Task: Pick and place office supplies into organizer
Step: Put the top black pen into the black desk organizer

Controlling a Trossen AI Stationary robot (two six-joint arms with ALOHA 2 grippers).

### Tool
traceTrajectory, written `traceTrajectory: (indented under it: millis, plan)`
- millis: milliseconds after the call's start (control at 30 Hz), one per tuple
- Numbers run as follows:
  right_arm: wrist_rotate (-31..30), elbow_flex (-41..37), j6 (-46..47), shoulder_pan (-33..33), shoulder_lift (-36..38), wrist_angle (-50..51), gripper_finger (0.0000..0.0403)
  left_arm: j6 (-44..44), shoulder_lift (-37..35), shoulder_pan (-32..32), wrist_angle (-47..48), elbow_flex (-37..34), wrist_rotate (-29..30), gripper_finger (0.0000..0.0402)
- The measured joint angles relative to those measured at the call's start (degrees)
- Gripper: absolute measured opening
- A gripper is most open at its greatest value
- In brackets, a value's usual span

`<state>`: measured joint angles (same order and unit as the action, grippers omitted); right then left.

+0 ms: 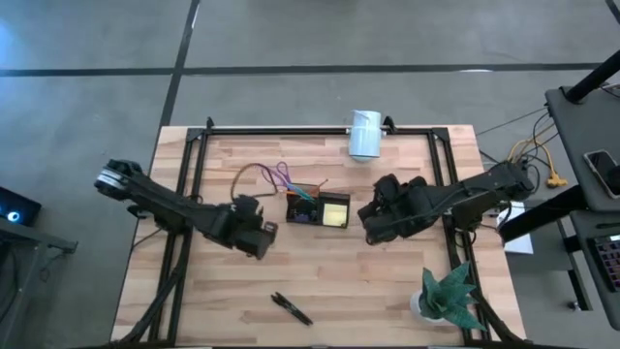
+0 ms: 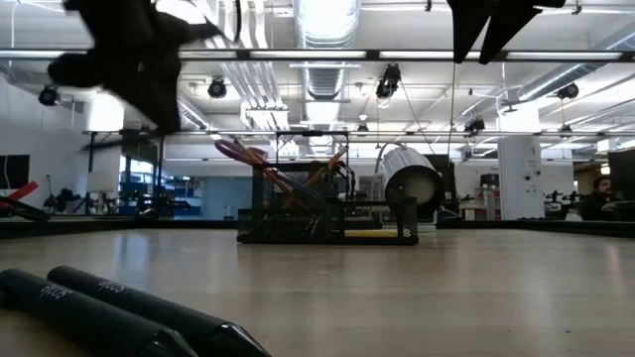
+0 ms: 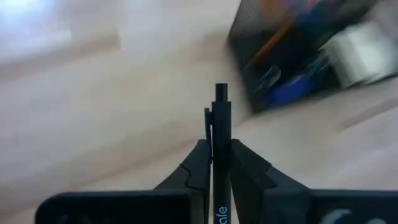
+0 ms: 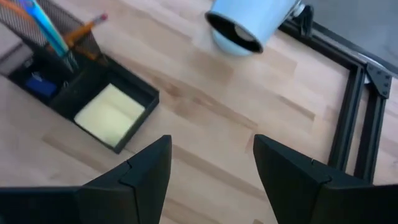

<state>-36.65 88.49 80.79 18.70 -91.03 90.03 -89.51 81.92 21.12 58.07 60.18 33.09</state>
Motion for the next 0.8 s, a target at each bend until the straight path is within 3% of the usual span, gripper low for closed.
traceTrajectory:
  millis: [67,133,200,267,433,500,567,633,800]
  plan:
    - [-1.3,0.0,0.1,-0.1,1.2,0.0,0.0219,0.8,-3.1,0.9,0.0,2.5,5.9,0.0019]
    - [-3.0,0.0,1.0,-0.1,2.4,-0.1,0.0219,8.0,-6.4,2.5,-3.5,3.8,17.4,0.0019]
    - [-4.9,0.0,1.5,-0.2,3.9,0.0,0.0219,22.3,-8.6,3.9,-13.4,3.7,30.0,0.0019]
    - [-6.5,0.0,1.6,-0.3,5.0,0.0,0.0219,41.3,-9.1,2.8,-26.7,1.4,36.5,0.0019]
    - [-7.3,0.0,1.3,-0.6,6.3,-0.1,0.0219,77.6,-6.4,-4.7,-69.7,-8.1,33.7,0.0019]
    - [-7.2,0.0,1.5,-0.6,6.4,0.0,0.0219,87.4,-4.3,-7.6,-88.5,-12.8,30.0,0.0019]
    - [-6.9,0.0,1.5,-0.6,6.4,0.0,0.0219,90.5,-1.4,-10.1,-103.3,-17.0,27.1,0.0019]
    - [-6.6,0.0,1.5,-0.6,6.4,0.0,0.0219,91.6,0.9,-11.4,-111.9,-20.5,27.4,0.0019]
    - [-6.3,0.0,1.0,-0.6,6.3,0.0,0.0219,89.6,5.9,-12.7,-116.6,-24.0,26.9,0.0019]
